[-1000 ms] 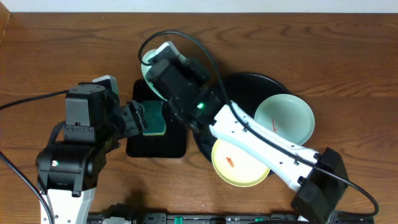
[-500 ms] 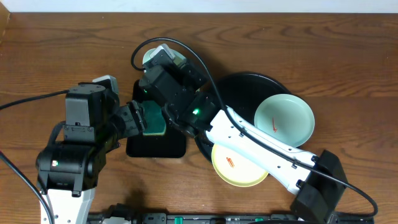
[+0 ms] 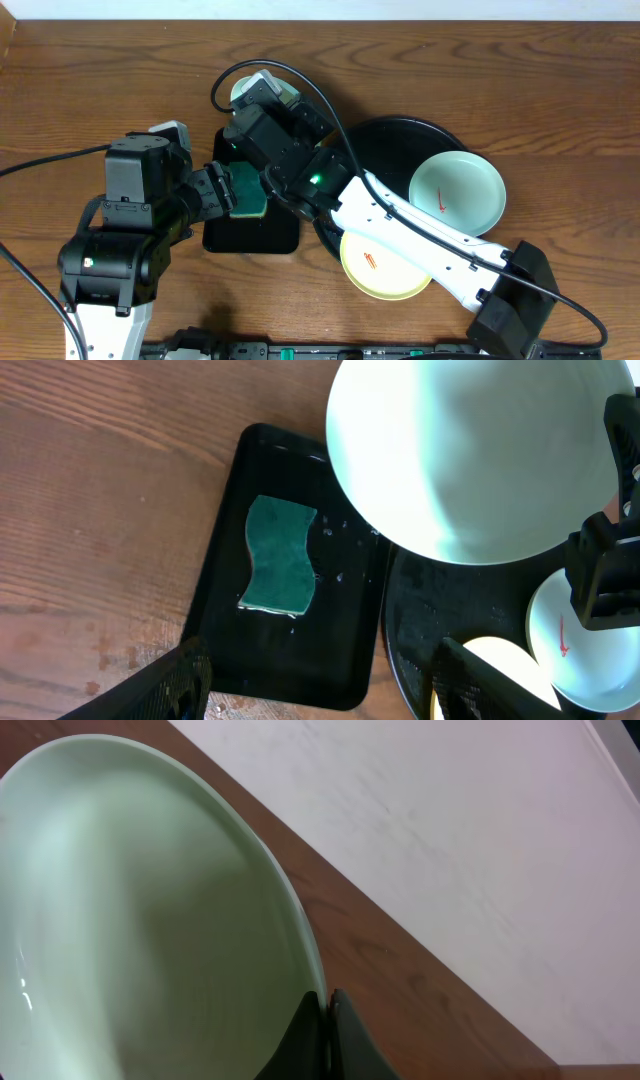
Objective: Clean dirty plates on tray and stack at the side
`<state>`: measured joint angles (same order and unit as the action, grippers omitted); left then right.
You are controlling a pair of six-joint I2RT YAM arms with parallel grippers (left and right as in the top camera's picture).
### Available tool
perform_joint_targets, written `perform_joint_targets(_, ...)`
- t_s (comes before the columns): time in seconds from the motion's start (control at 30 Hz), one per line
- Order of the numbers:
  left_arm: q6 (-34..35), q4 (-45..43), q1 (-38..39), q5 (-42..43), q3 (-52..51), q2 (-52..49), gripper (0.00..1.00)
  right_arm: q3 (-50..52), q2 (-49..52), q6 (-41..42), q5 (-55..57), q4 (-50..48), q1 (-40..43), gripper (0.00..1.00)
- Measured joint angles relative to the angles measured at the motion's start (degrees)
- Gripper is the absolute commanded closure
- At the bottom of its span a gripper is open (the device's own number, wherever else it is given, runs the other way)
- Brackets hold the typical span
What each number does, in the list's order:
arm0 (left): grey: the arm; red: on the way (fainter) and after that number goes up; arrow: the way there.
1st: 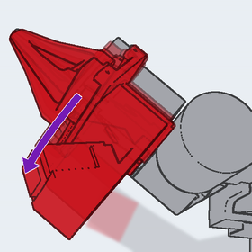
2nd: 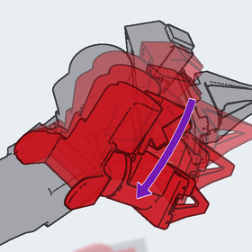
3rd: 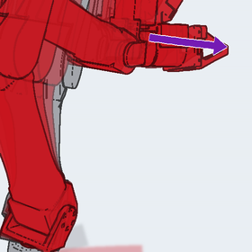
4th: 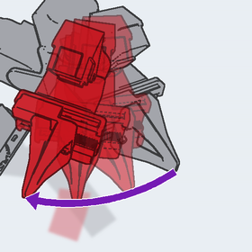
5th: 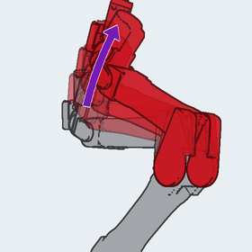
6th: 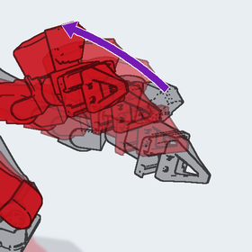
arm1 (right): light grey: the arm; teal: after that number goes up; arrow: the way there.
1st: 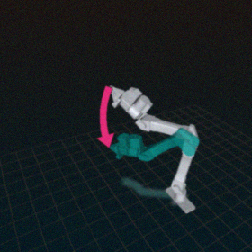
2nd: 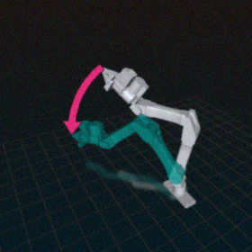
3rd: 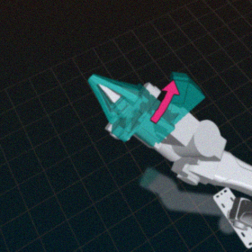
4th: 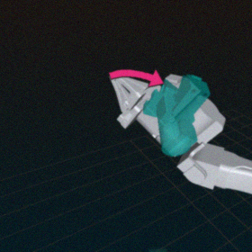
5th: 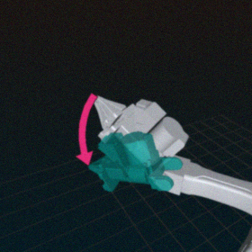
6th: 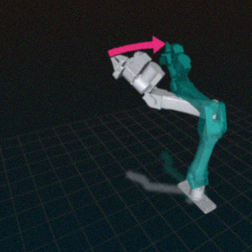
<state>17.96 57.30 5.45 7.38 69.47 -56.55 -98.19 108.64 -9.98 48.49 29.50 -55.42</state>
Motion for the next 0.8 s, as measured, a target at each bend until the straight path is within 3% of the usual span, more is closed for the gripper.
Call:
perform_joint_targets(0.07,0.0,0.0,0.0,0.0,0.0,0.0,0.28,0.0,0.0,0.0,0.0,0.0,0.0,0.99)
perform_joint_targets(0.1,0.0,0.0,0.0,0.0,0.0,0.0,0.16,0.0,0.0,0.0,0.0,0.0,0.0,0.99)
perform_joint_targets(0.8,0.0,0.0,0.0,0.0,0.0,0.0,0.14,0.0,0.0,-0.6,-4.5,0.0,-1.2,0.99)
